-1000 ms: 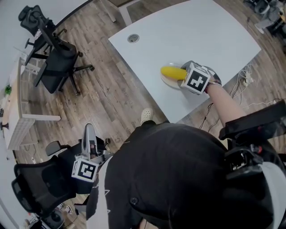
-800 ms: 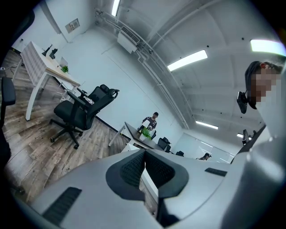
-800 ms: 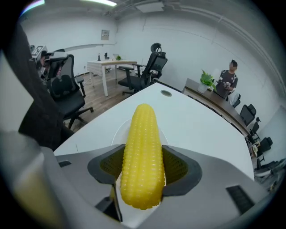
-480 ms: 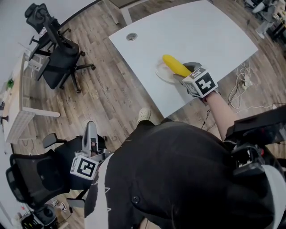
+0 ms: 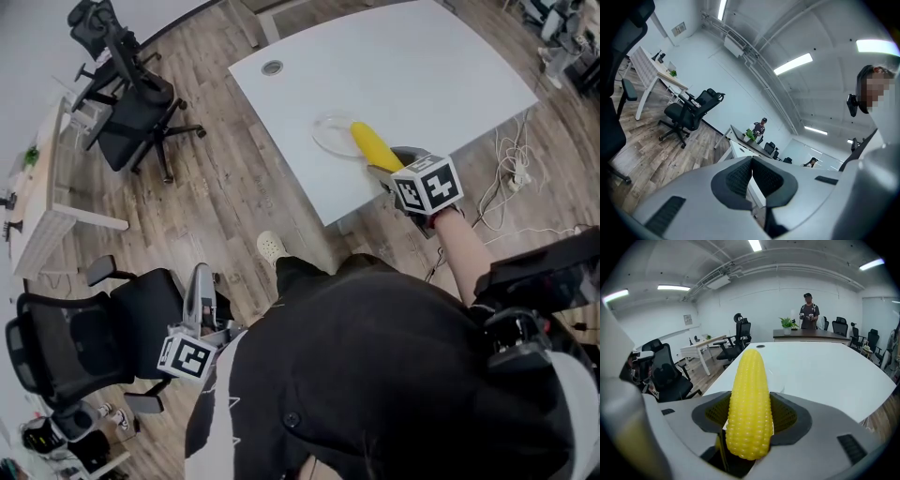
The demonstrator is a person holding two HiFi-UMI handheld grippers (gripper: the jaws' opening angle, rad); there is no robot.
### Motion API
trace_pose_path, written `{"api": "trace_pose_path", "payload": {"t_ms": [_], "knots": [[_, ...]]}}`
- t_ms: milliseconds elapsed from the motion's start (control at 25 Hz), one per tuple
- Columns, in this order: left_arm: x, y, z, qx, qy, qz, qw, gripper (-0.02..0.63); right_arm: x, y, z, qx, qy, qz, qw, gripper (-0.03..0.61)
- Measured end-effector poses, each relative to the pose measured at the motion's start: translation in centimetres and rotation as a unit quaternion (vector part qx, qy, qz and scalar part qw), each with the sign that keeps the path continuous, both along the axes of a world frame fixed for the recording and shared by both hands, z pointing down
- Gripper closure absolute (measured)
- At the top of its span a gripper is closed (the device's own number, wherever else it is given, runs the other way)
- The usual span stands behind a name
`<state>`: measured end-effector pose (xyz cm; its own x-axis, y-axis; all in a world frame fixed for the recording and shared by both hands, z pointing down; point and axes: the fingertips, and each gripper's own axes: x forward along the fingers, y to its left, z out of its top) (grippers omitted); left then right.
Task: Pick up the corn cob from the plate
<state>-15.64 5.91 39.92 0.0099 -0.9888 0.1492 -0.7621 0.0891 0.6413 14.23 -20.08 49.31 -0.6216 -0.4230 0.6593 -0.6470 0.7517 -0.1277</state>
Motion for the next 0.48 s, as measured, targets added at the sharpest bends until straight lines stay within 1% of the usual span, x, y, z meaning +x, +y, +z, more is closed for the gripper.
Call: {"api": "trace_pose_path", "payload": {"t_ms": [240, 360, 480], "knots": [[2.3, 1.4, 0.0, -0.018, 0.01, 0.012, 0.9997, 0.6, 1.7, 3.0, -2.0, -0.016, -0.047, 0.016, 0.999, 0.325], [3.3, 1.2, -0.5, -0.02, 0.005, 0.038, 0.9991, 0.6, 1.7, 4.1, -2.8, -0.012, -0.069, 0.022, 0.997, 0.325], [2.8, 1.3, -0.5, -0.019, 0.004, 0.048, 0.9987, 0.6, 1.3, 5.0, -3.5, -0.009, -0.09, 0.035, 0.995, 0.325]]}}
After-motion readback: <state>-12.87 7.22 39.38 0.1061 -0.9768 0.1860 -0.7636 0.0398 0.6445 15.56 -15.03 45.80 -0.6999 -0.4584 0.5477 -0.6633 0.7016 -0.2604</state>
